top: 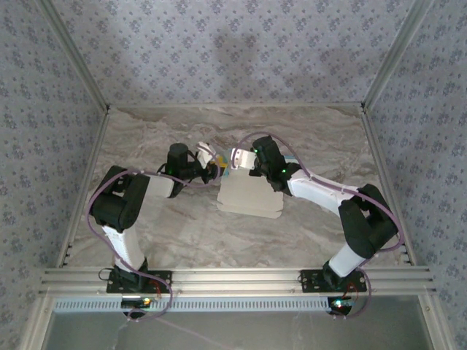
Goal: Fold the paper box
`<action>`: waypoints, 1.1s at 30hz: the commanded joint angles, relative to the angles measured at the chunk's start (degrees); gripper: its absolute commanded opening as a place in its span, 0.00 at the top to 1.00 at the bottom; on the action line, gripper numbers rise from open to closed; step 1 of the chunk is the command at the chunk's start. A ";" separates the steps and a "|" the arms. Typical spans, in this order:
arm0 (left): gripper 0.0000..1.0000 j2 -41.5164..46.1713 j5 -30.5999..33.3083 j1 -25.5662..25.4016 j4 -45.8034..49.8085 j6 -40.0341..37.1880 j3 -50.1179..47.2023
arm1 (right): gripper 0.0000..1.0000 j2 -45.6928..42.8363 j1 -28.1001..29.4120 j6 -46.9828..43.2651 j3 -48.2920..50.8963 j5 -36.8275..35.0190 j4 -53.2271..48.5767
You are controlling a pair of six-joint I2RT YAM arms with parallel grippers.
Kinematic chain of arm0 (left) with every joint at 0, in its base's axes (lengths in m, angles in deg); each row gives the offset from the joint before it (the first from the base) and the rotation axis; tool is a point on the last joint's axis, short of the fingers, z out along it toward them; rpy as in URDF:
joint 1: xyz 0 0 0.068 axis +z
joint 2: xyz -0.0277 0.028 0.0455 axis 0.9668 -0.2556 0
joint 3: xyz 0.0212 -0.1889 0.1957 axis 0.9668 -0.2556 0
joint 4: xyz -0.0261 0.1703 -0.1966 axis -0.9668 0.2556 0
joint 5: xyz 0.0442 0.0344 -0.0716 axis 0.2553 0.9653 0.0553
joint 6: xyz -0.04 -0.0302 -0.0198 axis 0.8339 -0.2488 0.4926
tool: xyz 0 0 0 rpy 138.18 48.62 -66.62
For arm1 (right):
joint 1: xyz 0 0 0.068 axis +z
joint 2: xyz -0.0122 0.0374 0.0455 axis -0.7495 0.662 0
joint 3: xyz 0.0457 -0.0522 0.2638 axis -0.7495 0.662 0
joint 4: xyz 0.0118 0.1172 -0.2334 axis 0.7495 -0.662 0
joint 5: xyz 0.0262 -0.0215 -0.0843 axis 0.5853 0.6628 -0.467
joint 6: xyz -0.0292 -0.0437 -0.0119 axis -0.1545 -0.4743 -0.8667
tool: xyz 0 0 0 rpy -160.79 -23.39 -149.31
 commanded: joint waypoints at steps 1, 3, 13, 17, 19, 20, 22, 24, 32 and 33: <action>0.68 1.32 -3.39 -0.11 1.19 -2.76 2.36 | 1.00 0.96 0.93 -0.24 -1.39 1.04 -2.85; 0.68 1.15 -3.50 -0.20 1.15 -2.70 2.43 | 1.00 1.13 1.17 -0.27 -1.57 0.98 -2.82; 0.72 0.88 -2.96 -1.34 -1.02 -0.29 2.10 | 1.00 2.46 3.27 -0.02 -1.14 -1.57 -0.80; 0.74 0.88 -2.43 -2.13 -0.96 0.10 2.18 | 1.00 2.35 3.40 0.40 -0.74 -1.80 0.07; 0.75 0.71 -1.64 -2.22 -1.79 0.83 2.10 | 1.00 2.11 3.45 0.51 -0.70 -1.84 0.17; 0.77 0.62 -0.86 -2.22 -2.11 1.18 2.10 | 1.00 2.04 3.47 0.48 -0.69 -1.84 0.21; 0.80 0.53 0.41 -2.18 -2.95 1.88 2.14 | 1.00 1.93 3.50 0.63 -0.65 -1.91 0.21; 0.86 0.45 1.82 -2.16 -3.44 2.52 2.32 | 1.00 1.85 3.63 0.64 -0.52 -1.88 -0.01; 0.71 0.35 6.62 -2.35 -6.06 4.28 1.60 | 1.00 1.49 4.07 0.93 -0.26 -2.11 -0.13; 0.68 0.35 6.80 -2.47 -5.82 3.76 1.57 | 1.00 1.49 4.16 1.01 -0.34 -2.10 -0.13</action>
